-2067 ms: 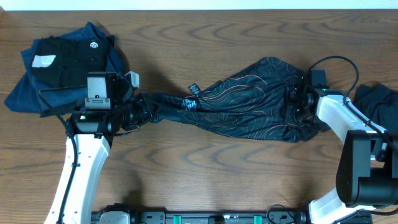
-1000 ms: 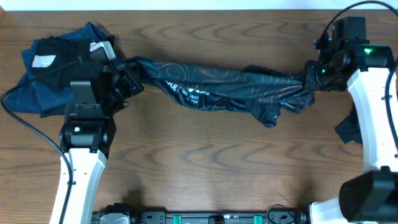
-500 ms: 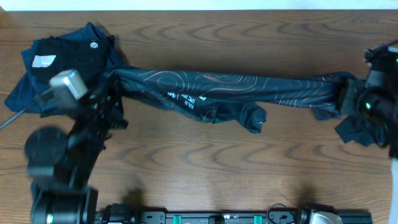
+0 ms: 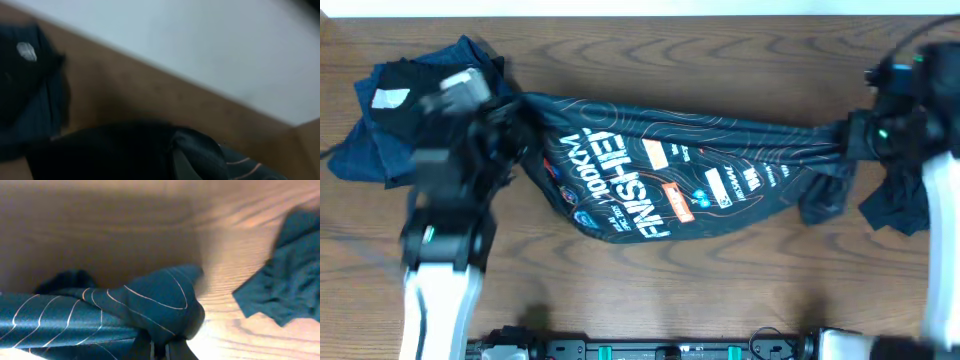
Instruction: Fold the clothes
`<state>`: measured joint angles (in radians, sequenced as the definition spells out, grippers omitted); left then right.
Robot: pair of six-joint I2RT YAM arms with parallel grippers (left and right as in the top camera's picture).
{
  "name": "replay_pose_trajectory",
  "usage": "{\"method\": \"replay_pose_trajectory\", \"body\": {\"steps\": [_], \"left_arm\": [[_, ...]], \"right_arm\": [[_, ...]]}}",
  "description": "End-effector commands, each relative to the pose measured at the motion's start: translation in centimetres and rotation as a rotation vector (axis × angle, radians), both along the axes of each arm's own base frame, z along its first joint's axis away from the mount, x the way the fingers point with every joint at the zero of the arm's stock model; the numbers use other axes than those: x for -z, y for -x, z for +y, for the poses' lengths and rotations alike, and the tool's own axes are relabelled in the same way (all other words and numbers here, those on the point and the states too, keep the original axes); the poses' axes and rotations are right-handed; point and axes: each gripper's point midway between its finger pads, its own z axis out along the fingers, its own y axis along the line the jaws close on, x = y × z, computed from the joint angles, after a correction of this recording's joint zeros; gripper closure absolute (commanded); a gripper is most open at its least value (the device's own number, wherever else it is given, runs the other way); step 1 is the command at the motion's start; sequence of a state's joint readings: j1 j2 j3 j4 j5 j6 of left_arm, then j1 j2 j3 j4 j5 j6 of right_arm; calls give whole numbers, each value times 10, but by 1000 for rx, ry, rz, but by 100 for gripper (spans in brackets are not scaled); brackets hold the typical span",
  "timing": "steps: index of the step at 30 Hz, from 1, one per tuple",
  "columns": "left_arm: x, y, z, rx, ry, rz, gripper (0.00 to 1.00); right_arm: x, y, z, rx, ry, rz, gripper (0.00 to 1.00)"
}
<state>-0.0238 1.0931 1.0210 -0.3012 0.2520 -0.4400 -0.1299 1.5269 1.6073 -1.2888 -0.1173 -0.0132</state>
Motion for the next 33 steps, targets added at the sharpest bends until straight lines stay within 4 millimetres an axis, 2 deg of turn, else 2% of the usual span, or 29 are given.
{"method": "replay_pose_trajectory", "body": {"steps": [1,4,7,10,11,13,15,19,21,23,25,29,31,33], "left_arm": [[37,-29,-3,28,-2,85,94],[71,-52,-4,28,-2,139,94],[96,-70,-6,35,1,163,94],[116,-83,-16,66,11,178,94],[123,-87,-21,77,9,181,94],[130,-93,-31,98,6,174,94],[134,-100,-41,116,3,155,94],[134,-111,-44,103,-11,110,94],[133,-113,-38,75,-27,101,94],[133,-114,-37,67,-31,103,94],[136,-112,-37,68,-31,116,94],[146,-105,-37,71,-35,165,94],[152,-100,-36,71,-37,196,94],[158,-95,-36,72,-39,231,94]], "right_arm": [[52,-15,-5,-47,-1,151,99],[97,-29,-3,-75,-36,250,99],[132,-36,-4,-96,-46,320,99],[158,-51,-4,-99,-52,324,99],[164,-62,-6,-97,-48,294,98],[167,-84,-9,-71,-39,217,95],[161,-111,-15,-6,-32,107,89],[130,-150,-41,197,-5,-70,76],[116,-157,-45,229,-23,-117,63],[111,-155,-44,223,-48,-116,43],[118,-141,-36,170,-61,-55,45],[142,-80,-19,71,-59,202,54],[150,-58,-14,39,-59,289,56],[162,-42,-17,38,-25,351,57]]}}
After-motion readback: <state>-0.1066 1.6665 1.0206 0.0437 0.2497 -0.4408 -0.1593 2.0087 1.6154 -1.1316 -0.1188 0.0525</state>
